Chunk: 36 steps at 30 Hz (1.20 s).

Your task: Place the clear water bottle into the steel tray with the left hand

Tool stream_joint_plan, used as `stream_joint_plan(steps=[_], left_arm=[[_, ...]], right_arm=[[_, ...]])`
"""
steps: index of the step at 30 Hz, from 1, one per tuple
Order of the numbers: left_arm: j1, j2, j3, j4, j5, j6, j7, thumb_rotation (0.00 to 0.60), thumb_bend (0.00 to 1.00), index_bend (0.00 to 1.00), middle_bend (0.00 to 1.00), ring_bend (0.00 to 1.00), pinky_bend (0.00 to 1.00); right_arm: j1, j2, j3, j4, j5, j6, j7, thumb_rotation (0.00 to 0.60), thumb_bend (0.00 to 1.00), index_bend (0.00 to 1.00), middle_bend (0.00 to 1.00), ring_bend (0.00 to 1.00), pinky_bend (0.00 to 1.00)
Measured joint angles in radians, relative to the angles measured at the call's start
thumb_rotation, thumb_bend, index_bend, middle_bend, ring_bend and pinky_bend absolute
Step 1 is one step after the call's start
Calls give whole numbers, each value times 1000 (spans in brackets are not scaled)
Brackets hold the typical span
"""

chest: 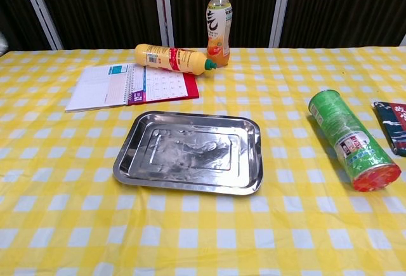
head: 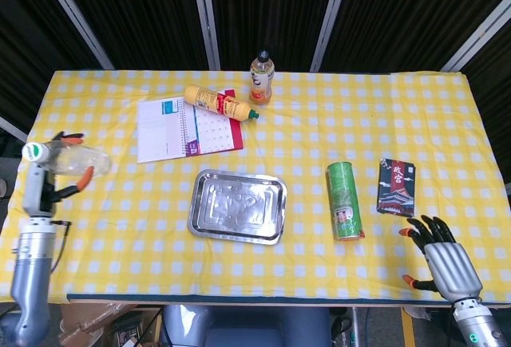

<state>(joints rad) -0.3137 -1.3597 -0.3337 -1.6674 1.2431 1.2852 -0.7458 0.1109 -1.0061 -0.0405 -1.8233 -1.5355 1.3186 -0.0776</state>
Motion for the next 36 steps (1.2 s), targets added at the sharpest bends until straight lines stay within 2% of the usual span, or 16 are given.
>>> stream_joint_plan(steps=[4, 9, 13, 17, 20, 24, 28, 30, 32, 36], left_arm=[[-61, -125, 19, -4, 12, -22, 100, 600, 498, 541, 210, 0, 0], [-97, -178, 6, -25, -3, -7, 243, 600, 498, 541, 211, 0, 0], [-72, -116, -12, -57, -13, 23, 263, 600, 498, 541, 211, 0, 0], [-12, 2, -34, -83, -18, 68, 228, 600, 498, 541, 210, 0, 0], [58, 102, -47, -83, -23, 105, 168, 600, 498, 541, 210, 0, 0], [135, 176, -55, -33, -41, 124, 38, 600, 504, 541, 210, 0, 0], [170, 199, -46, 62, -43, 113, -82, 600, 506, 541, 210, 0, 0], [174, 193, -29, 101, -24, 100, -104, 600, 506, 541, 210, 0, 0], [161, 174, -20, 111, -5, 87, -91, 600, 505, 541, 210, 0, 0], [106, 83, -2, 108, 5, 54, 10, 600, 506, 543, 211, 0, 0]], right_arm=[[-2, 3, 0, 8, -1, 3, 8, 600, 158, 267, 149, 42, 19], [-1, 4, -3, 9, -8, 1, 13, 600, 158, 268, 149, 42, 19], [-1, -2, -6, 7, -11, 0, 1, 600, 158, 268, 150, 42, 19], [4, -13, -8, 3, -9, -14, -21, 600, 158, 268, 149, 42, 19], [7, -20, -9, -1, -4, -22, -35, 600, 158, 268, 149, 42, 19], [6, -21, -9, -5, 0, -19, -42, 600, 157, 268, 149, 42, 19], [7, -24, -11, -8, -4, -20, -49, 600, 158, 268, 150, 42, 19], [9, -25, -12, -8, -4, -25, -50, 600, 157, 268, 150, 42, 19], [10, -25, -12, -8, -2, -26, -49, 600, 158, 267, 150, 42, 19], [9, -20, -8, -5, 4, -22, -39, 600, 158, 268, 149, 42, 19]])
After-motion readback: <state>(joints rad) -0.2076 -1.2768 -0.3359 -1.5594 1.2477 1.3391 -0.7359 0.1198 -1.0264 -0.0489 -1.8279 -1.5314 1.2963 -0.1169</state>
